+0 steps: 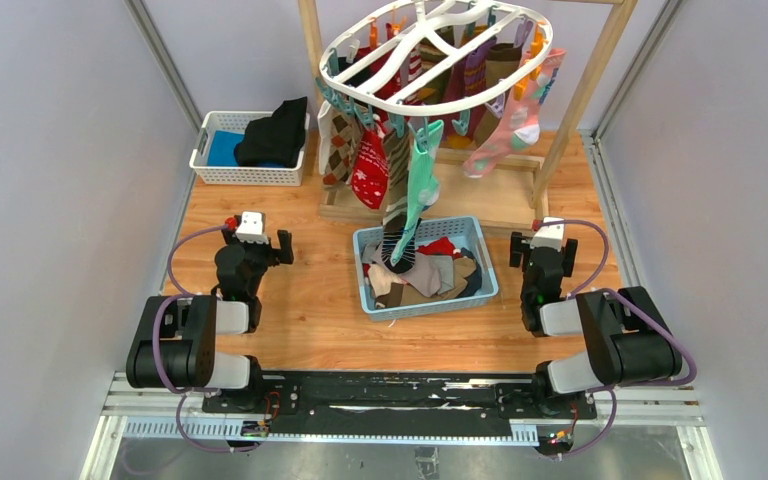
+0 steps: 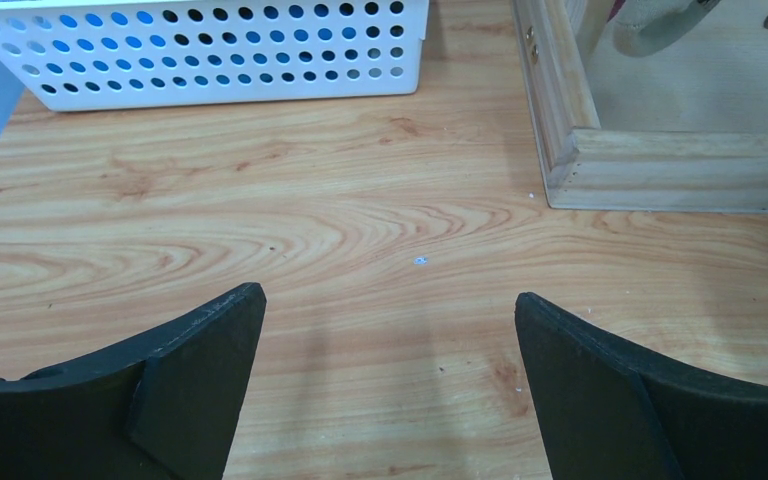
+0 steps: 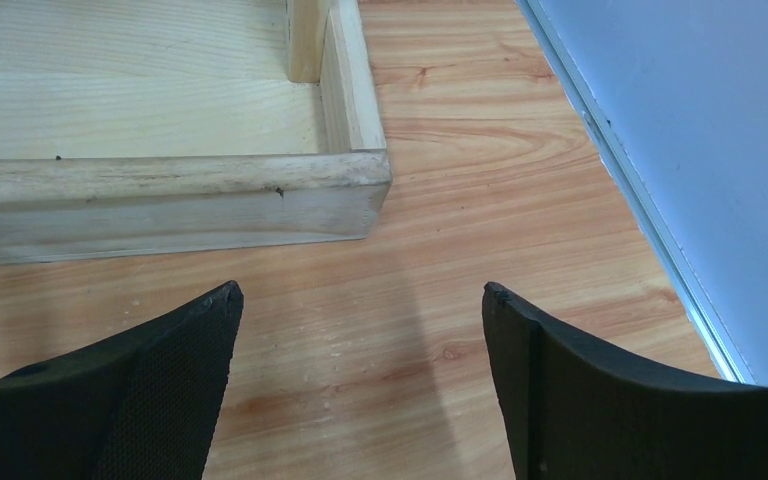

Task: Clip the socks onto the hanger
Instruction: Reset both arms

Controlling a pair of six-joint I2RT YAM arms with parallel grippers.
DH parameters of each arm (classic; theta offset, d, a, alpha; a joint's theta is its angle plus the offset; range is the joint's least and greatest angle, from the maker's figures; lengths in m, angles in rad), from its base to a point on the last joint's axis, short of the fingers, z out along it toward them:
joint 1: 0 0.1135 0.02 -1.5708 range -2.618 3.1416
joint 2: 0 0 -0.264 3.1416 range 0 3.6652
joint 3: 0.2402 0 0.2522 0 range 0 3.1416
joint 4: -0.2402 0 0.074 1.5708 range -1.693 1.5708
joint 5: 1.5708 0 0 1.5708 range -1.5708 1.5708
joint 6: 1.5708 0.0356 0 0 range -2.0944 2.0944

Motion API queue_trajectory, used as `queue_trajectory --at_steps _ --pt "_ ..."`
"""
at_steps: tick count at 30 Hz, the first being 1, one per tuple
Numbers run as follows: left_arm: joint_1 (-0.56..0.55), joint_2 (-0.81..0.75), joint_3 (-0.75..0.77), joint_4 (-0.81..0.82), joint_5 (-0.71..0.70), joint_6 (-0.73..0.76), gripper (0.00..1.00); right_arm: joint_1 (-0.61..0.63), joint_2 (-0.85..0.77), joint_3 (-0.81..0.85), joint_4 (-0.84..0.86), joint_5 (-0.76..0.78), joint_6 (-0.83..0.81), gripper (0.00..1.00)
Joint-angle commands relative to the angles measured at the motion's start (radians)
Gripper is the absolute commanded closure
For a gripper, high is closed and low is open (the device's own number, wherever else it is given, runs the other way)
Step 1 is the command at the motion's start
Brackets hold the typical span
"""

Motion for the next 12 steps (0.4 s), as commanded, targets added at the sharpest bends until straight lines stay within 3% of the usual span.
queue_trajectory --at_steps 1,12 --pt "-0.002 0.005 0.007 0.037 -0.001 0.016 0.00 -0.016 -0.001 0.013 0.030 -0.008 -0.012 0.12" --pt "-0.003 0.005 0.007 0.038 0.000 0.017 0.00 -0.037 -0.003 0.025 0.000 -0.054 0.001 0.11"
